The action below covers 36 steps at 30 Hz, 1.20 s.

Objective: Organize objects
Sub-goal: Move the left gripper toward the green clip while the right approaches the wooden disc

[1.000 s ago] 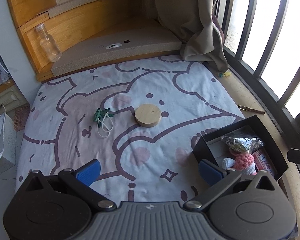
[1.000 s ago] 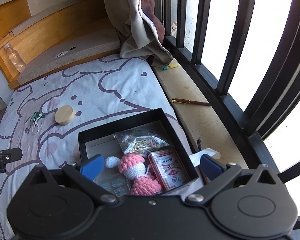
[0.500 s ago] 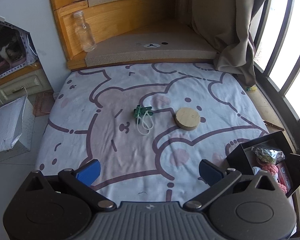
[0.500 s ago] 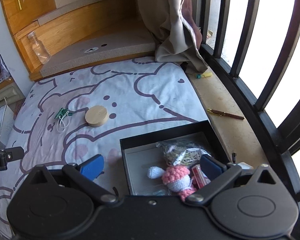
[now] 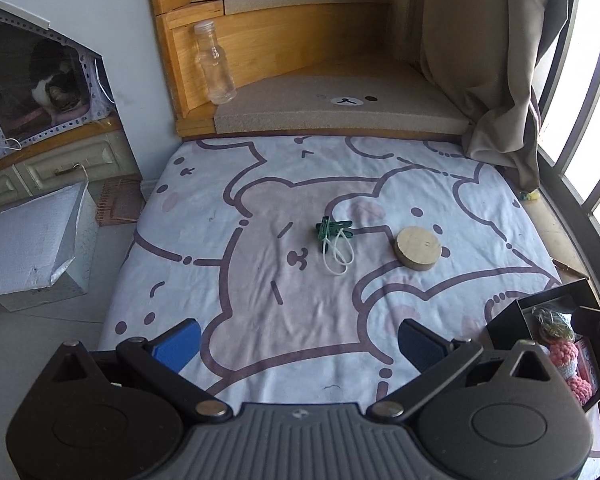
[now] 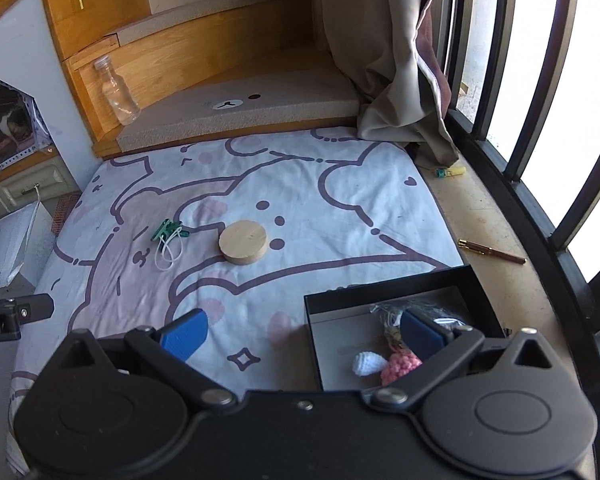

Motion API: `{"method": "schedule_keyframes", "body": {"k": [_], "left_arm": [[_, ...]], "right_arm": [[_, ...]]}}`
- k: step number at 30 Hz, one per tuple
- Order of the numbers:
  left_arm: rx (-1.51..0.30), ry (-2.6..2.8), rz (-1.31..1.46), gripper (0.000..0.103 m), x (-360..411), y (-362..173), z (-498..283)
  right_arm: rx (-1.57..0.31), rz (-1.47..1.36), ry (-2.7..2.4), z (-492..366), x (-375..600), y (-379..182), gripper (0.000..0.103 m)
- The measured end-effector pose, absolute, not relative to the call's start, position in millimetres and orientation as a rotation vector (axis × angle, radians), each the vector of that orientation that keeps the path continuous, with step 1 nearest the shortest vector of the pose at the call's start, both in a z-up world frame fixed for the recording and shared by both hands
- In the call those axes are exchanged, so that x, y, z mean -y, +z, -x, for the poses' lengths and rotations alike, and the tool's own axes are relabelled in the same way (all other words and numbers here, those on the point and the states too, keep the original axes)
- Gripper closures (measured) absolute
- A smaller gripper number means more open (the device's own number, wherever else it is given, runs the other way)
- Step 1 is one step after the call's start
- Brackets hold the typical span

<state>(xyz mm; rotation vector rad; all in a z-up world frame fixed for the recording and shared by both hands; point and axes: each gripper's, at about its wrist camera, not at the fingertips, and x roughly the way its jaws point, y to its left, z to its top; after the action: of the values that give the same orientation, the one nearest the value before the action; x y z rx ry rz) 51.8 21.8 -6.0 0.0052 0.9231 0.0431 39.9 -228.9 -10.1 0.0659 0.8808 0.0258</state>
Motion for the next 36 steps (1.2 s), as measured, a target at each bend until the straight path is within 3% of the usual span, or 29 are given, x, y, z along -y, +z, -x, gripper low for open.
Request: {"method": "schedule_keyframes", "body": {"k": [36], "left_arm": [[-0.879,0.068,0.018,0.0,-19,16,-46]], "right_arm": [[-0.818,-0.078,0.043,-24,230,15,0.0]]}}
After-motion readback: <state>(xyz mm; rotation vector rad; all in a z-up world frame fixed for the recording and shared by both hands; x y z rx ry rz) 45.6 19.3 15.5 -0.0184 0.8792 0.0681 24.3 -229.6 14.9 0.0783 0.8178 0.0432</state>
